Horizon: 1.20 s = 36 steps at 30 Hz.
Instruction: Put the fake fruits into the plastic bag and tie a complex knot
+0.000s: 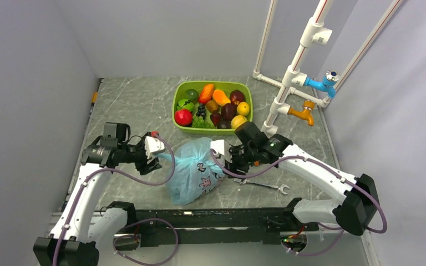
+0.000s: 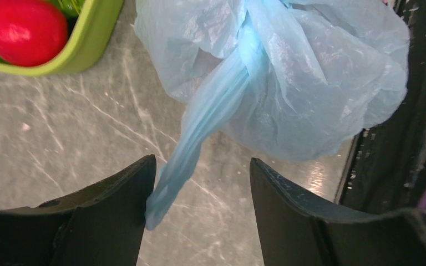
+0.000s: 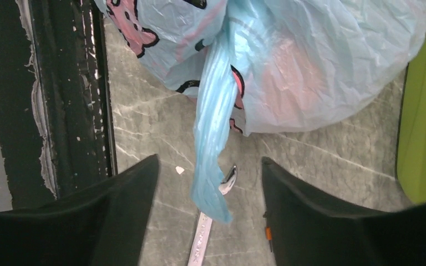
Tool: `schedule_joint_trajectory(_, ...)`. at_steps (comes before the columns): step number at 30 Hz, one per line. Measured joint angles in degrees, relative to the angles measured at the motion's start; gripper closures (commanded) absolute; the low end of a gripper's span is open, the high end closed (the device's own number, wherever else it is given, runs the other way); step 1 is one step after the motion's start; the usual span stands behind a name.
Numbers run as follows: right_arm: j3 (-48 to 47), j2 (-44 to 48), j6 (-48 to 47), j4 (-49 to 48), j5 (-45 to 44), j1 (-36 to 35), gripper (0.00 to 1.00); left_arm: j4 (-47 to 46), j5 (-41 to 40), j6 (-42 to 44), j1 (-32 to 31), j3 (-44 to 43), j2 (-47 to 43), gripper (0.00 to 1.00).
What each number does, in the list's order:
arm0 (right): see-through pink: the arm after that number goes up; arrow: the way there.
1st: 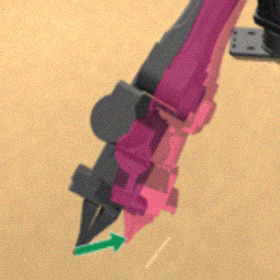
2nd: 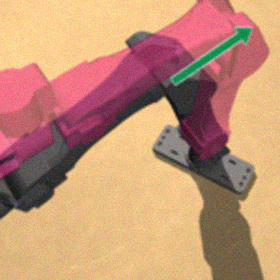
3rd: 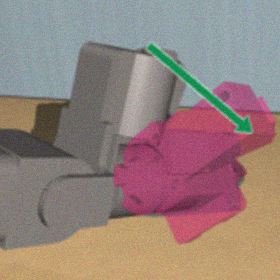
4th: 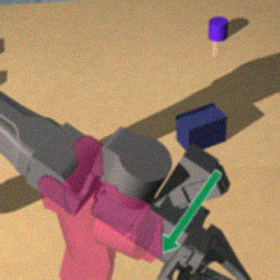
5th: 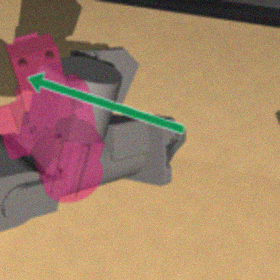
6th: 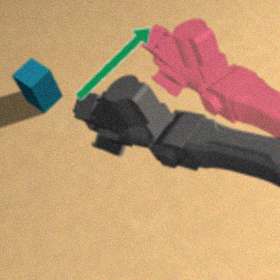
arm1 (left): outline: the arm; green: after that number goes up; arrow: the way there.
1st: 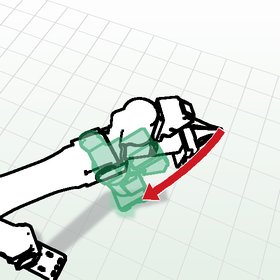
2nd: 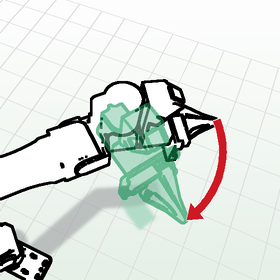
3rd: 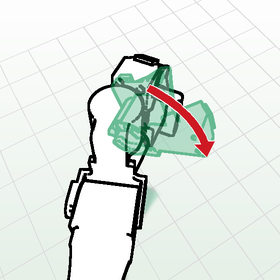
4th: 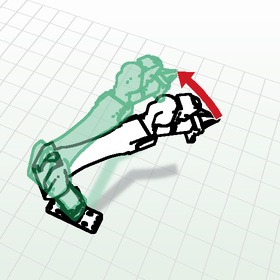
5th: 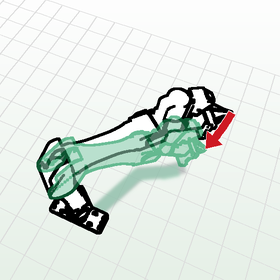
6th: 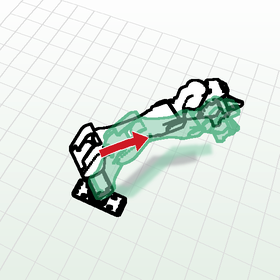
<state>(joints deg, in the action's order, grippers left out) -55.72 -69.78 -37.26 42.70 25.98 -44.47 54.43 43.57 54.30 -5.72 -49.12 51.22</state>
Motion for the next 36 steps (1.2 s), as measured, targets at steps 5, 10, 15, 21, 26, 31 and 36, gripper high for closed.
schedule_joint_trajectory(5,0.52,-3.06,1.79,-2.97,-1.2,-2.49,0.8,-4.92,-2.73,2.89,-5.16,0.68,1.27,0.41)
schedule_joint_trajectory(10,0.52,-7.06,4.17,-4.31,-3.54,-3.76,1.0,-8.55,-5.42,2.86,-10.99,0.7,5.92,0.97)
schedule_joint_trajectory(15,0.26,-4.46,4.92,-4.46,-6.21,-3.37,1.0,-8.61,-6.84,-1.77,-10.1,0.68,7.43,1.0)
schedule_joint_trajectory(21,-0.55,5.25,3.58,-10.19,-6.45,-1.22,1.0,-3.28,1.2,-2.27,1.42,-1.44,0.98,1.0)
schedule_joint_trajectory(26,9.7,4.79,1.16,-18.69,-6.54,-1.2,1.0,-3.13,2.25,2.08,3.17,5.77,-1.79,1.0)
schedule_joint_trajectory(31,13.44,0.57,0.04,-19.41,-6.71,-1.16,1.0,-0.15,2.43,2.1,3.34,8.55,5.68,1.0)
schedule_joint_trajectory(36,6.84,6.49,-1.31,-16.22,-6.43,2.21,1.0,3.85,4.28,1.07,5.2,-4.39,0.57,1.0)
